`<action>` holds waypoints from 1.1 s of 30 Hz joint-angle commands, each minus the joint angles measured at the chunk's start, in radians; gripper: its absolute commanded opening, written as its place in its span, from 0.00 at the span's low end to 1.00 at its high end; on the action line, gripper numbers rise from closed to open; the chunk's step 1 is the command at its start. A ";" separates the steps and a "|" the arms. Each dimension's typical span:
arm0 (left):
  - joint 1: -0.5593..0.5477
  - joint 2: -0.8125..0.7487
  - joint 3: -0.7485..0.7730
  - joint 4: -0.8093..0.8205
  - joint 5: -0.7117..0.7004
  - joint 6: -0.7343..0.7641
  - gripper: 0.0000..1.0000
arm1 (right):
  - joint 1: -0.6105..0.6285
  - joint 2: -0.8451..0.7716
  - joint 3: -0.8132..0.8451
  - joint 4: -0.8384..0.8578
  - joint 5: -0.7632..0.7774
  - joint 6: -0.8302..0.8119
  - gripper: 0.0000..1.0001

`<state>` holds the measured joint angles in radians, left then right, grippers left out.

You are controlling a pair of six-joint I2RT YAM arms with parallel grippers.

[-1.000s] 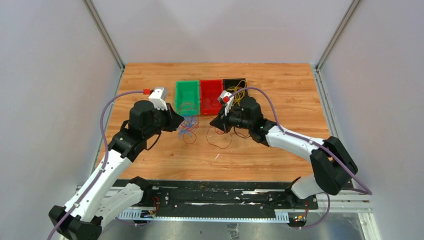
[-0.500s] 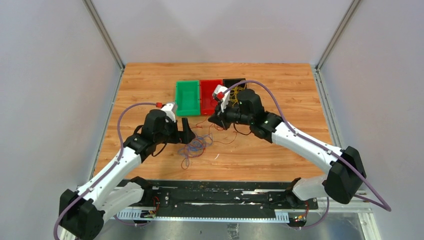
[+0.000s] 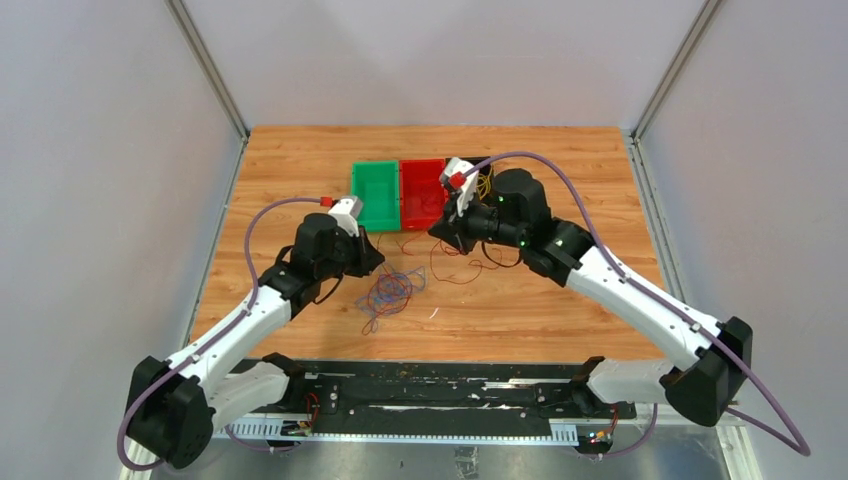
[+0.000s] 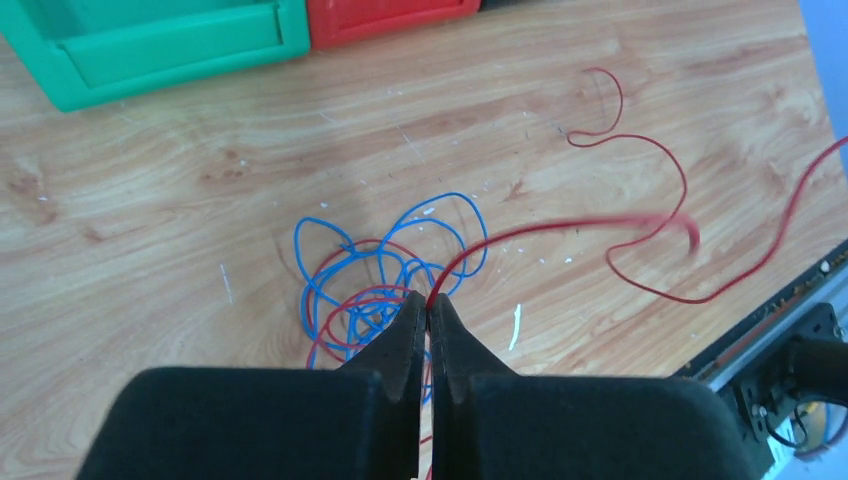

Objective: Untangle the cables

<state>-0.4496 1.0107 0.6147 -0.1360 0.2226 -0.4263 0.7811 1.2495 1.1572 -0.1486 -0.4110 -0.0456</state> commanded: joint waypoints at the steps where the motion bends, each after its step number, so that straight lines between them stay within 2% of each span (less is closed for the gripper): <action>1: -0.006 -0.021 -0.009 0.019 -0.116 -0.018 0.00 | -0.031 -0.062 0.047 -0.125 0.209 -0.020 0.00; 6: -0.006 -0.007 0.000 -0.172 -0.360 -0.071 0.00 | -0.199 -0.126 0.097 -0.236 0.557 -0.049 0.00; 8: -0.006 0.003 -0.010 -0.223 -0.408 -0.096 0.00 | -0.272 -0.147 0.138 -0.249 0.616 -0.055 0.00; 11: -0.006 0.020 -0.040 -0.223 -0.397 -0.114 0.00 | -0.336 -0.166 0.212 -0.249 0.606 -0.076 0.00; 14: -0.006 0.043 -0.058 -0.191 -0.347 -0.117 0.00 | -0.342 -0.153 0.327 -0.241 0.544 -0.110 0.00; 16: -0.006 0.061 -0.061 -0.169 -0.313 -0.112 0.00 | -0.341 -0.126 0.400 -0.232 0.444 -0.113 0.00; 21: -0.006 0.102 -0.057 -0.126 -0.248 -0.097 0.04 | -0.341 -0.049 0.559 -0.150 0.189 -0.037 0.00; 26: -0.006 0.136 -0.055 -0.111 -0.229 -0.096 0.05 | -0.341 0.041 0.668 -0.028 0.003 0.052 0.00; 27: -0.006 0.140 -0.051 -0.111 -0.229 -0.096 0.07 | -0.342 0.060 0.684 0.000 -0.021 0.080 0.00; 33: -0.006 0.145 -0.026 -0.137 -0.229 -0.083 0.39 | -0.334 0.190 0.732 0.180 -0.102 0.169 0.00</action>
<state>-0.4507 1.1522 0.5598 -0.2691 -0.0181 -0.5247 0.4469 1.3754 1.8454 -0.1184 -0.4057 0.0349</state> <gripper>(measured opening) 0.311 0.015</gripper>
